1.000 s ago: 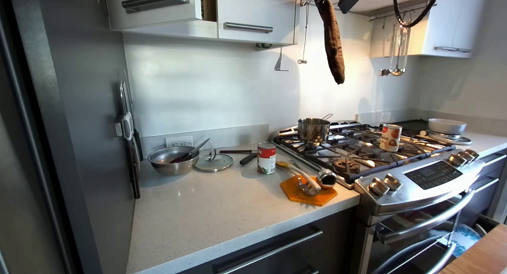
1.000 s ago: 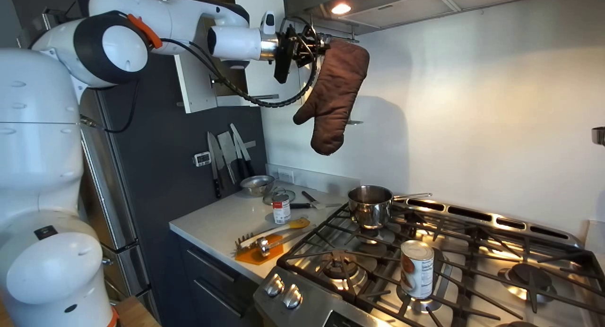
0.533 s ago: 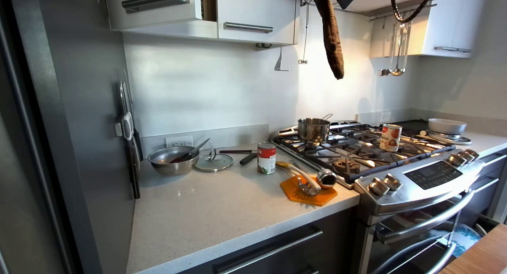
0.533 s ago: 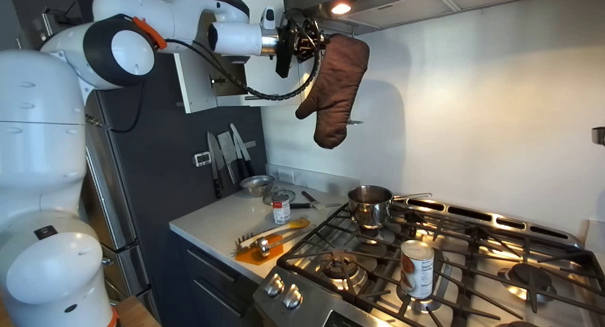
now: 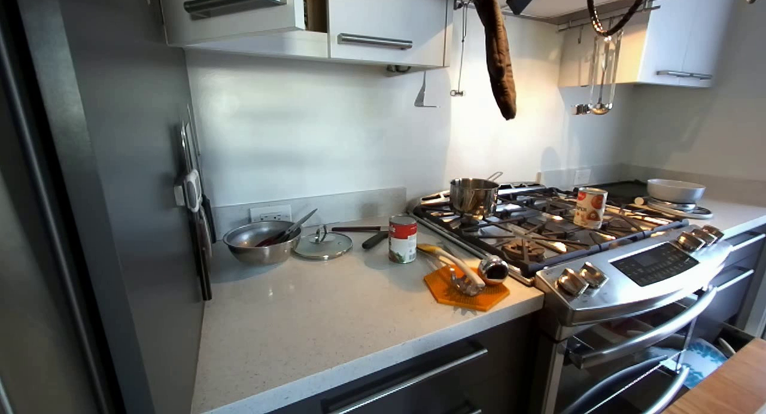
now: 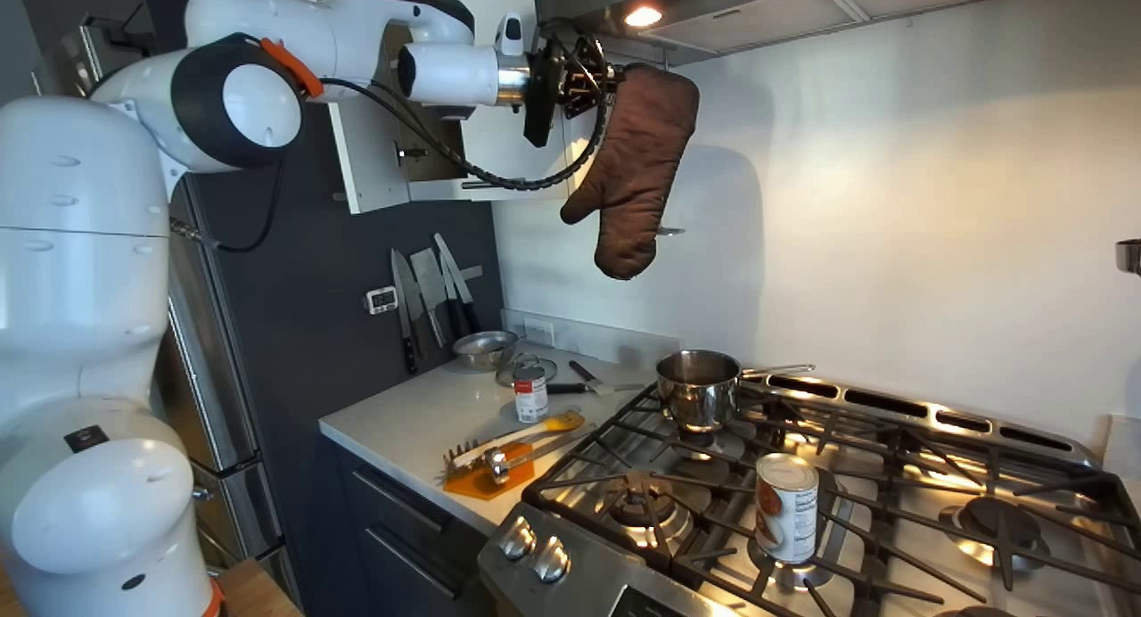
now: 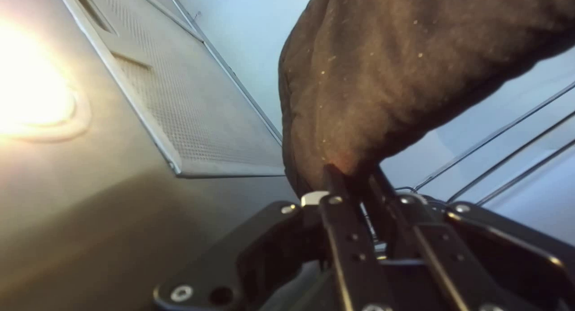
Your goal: Put the brown oven mitt on the left side of the counter.
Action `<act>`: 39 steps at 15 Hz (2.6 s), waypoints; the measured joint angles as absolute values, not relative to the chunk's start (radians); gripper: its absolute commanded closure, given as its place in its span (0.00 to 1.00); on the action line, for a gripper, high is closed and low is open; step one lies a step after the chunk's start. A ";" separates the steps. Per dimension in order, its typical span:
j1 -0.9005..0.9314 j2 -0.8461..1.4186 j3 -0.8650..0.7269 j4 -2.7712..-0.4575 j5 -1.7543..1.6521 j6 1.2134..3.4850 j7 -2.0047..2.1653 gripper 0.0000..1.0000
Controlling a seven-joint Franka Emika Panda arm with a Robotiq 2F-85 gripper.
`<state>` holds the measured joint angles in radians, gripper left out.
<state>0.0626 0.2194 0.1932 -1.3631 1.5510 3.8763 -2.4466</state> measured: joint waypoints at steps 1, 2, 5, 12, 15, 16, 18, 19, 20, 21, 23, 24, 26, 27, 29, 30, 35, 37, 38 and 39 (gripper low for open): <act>0.063 0.222 0.193 -1.360 1.551 3.876 -2.446 0.96; 0.062 0.224 0.193 -1.357 1.551 3.876 -2.446 0.96; 0.060 0.228 0.193 -1.348 1.556 3.878 -2.446 0.96; 0.033 0.224 0.185 -1.337 1.634 3.921 -2.473 0.96; 0.017 0.217 0.185 -1.348 1.698 3.922 -2.513 0.96; 0.012 0.213 0.185 -1.354 1.716 3.922 -2.522 0.96; 0.003 0.199 0.185 -1.377 1.738 3.922 -2.527 0.96; -0.001 0.189 0.185 -1.390 1.748 3.922 -2.531 0.96; -0.006 0.176 0.185 -1.408 1.761 3.922 -2.535 0.96; -0.010 0.162 0.185 -1.428 1.781 3.922 -2.544 0.96; -0.020 0.125 0.185 -1.481 1.847 3.922 -2.584 0.96; -0.026 0.105 0.185 -1.511 1.886 3.921 -2.609 0.96; -0.040 0.064 0.184 -1.572 1.977 3.919 -2.673 0.96; -0.048 0.044 0.183 -1.600 2.025 3.917 -2.711 0.96; -0.052 0.002 0.173 -1.675 2.084 3.900 -2.720 0.96; -0.043 -0.019 0.161 -1.731 2.094 3.884 -2.709 0.96; -0.009 -0.075 0.153 -1.950 2.221 3.793 -2.716 0.96; 0.030 -0.074 0.145 -2.010 2.267 3.772 -2.721 0.96; 0.049 -0.071 0.140 -2.028 2.282 3.772 -2.717 0.96; 0.071 -0.067 0.134 -2.047 2.282 3.772 -2.707 0.96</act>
<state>0.0709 -0.0674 0.1336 -2.0474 2.2818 3.7716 -2.7068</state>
